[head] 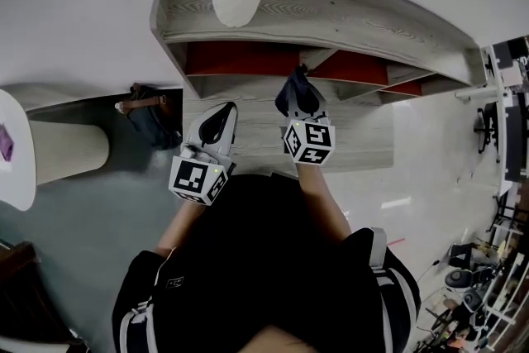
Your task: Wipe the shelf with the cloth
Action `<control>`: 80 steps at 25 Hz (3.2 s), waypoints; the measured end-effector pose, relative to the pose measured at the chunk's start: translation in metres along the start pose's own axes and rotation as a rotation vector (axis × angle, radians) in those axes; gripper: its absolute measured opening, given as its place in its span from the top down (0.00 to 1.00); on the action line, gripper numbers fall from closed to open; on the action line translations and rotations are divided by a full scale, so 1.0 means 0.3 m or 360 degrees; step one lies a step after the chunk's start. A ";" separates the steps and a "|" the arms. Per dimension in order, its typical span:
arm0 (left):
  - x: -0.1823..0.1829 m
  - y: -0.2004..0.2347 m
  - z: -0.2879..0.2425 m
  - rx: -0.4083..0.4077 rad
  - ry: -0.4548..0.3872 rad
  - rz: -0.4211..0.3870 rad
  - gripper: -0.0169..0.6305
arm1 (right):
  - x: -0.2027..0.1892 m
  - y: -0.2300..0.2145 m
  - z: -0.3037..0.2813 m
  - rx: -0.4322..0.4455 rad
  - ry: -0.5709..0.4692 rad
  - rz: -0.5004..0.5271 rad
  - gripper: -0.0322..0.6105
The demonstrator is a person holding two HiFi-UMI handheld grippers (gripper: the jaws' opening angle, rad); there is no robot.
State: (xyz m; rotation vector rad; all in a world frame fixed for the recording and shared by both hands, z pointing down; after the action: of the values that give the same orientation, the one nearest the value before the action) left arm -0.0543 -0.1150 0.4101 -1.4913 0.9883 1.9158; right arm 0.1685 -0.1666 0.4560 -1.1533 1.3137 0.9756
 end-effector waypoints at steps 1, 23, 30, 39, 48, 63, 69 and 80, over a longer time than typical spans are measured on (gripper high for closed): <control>-0.001 0.013 -0.004 -0.0003 0.0004 0.0013 0.97 | -0.005 -0.003 -0.016 -0.0021 0.0012 0.0001 0.86; 0.017 0.153 -0.007 0.0049 -0.0033 0.0077 0.97 | -0.018 0.058 -0.248 -0.0036 0.0358 0.0167 0.86; 0.027 0.177 0.020 0.0083 -0.0056 0.0082 0.97 | -0.018 0.130 -0.279 0.0093 0.0437 0.0234 0.86; 0.029 0.208 0.102 0.0173 -0.0084 0.0105 0.97 | -0.025 0.294 -0.327 0.0289 0.0485 0.0357 0.86; 0.048 0.236 0.196 0.0261 -0.0116 0.0097 0.97 | -0.036 0.497 -0.371 0.0533 0.0488 0.0429 0.86; 0.064 0.250 0.253 0.0277 -0.0150 0.0094 0.97 | -0.040 0.684 -0.385 0.0785 0.0487 0.0691 0.86; 0.072 0.245 0.249 0.0271 -0.0156 0.0090 0.97 | -0.053 0.715 -0.363 0.0871 0.0466 0.0782 0.86; 0.097 0.267 0.254 0.0294 -0.0159 0.0089 0.97 | -0.062 0.719 -0.321 0.1113 0.0506 0.0640 0.86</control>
State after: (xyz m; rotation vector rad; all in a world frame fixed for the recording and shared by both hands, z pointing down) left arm -0.1681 -0.1036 0.4106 -1.2641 1.1380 1.8619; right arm -0.0628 -0.2174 0.4673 -0.5175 1.9882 0.5240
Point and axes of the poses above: the fingertips, and each gripper's own axes: z backward along the fingers, y to its left, x out of its top, the point moved 8 cm from there along z, backward along the fingers, and after that the axes turned 11 degrees about -y, right-handed, at the moved point
